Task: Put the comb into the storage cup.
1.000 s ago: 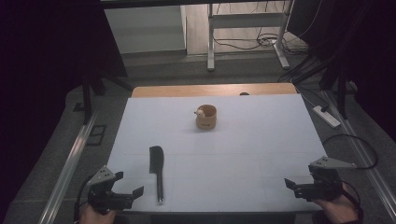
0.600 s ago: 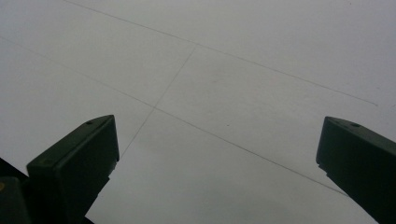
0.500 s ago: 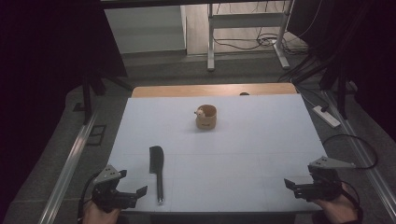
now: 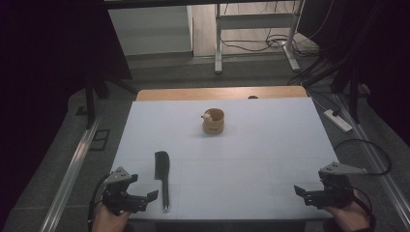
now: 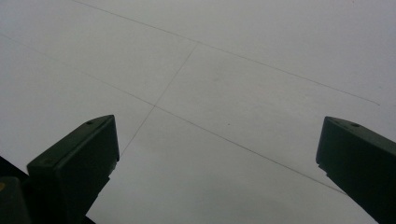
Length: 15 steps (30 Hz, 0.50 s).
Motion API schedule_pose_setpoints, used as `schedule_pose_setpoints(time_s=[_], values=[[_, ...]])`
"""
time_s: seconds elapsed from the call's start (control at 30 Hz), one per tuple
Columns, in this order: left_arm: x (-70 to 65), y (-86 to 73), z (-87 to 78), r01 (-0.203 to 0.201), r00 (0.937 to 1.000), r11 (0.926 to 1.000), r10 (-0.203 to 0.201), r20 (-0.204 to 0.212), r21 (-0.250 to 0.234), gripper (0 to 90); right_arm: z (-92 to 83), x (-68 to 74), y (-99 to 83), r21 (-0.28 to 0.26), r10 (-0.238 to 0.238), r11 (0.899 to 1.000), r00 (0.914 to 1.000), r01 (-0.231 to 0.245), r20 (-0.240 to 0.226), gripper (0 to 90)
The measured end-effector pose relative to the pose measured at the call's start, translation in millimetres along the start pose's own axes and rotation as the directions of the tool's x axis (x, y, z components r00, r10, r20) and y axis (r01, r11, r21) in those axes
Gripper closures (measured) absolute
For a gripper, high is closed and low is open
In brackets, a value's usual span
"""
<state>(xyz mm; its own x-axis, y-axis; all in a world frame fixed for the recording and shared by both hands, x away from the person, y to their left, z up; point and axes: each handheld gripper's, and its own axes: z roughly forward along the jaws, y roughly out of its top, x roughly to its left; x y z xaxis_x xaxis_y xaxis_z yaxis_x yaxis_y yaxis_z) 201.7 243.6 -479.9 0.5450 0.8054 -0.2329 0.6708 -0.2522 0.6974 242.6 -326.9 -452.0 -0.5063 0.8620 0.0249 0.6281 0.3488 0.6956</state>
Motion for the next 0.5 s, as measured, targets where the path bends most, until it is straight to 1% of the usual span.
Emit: schedule_pose_setpoints(time_s=[0.13, 0.3, 0.5], values=[[0.1, 3.8, 5.6, -0.007, 1.0, 0.9999, 0.007, -0.001, 0.015, 0.0, 0.4, 0.1, 0.1, 0.002, -0.001, 1.0, 1.0, 0.001, -0.001, 0.0], [-0.1, 7.8, 12.9, -0.007, 0.9999, 0.9992, 0.007, 0.011, 0.039, 0.0, 0.7, 0.1, 0.2, 0.005, -0.001, 1.0, 1.0, 0.001, -0.002, 0.0], [-0.1, 12.8, 20.9, -0.009, 0.9997, 0.9986, 0.007, 0.024, 0.052, 0.0, 1.3, 0.2, 0.5, 0.01, -0.002, 1.0, 1.0, 0.002, -0.002, 0.0]])
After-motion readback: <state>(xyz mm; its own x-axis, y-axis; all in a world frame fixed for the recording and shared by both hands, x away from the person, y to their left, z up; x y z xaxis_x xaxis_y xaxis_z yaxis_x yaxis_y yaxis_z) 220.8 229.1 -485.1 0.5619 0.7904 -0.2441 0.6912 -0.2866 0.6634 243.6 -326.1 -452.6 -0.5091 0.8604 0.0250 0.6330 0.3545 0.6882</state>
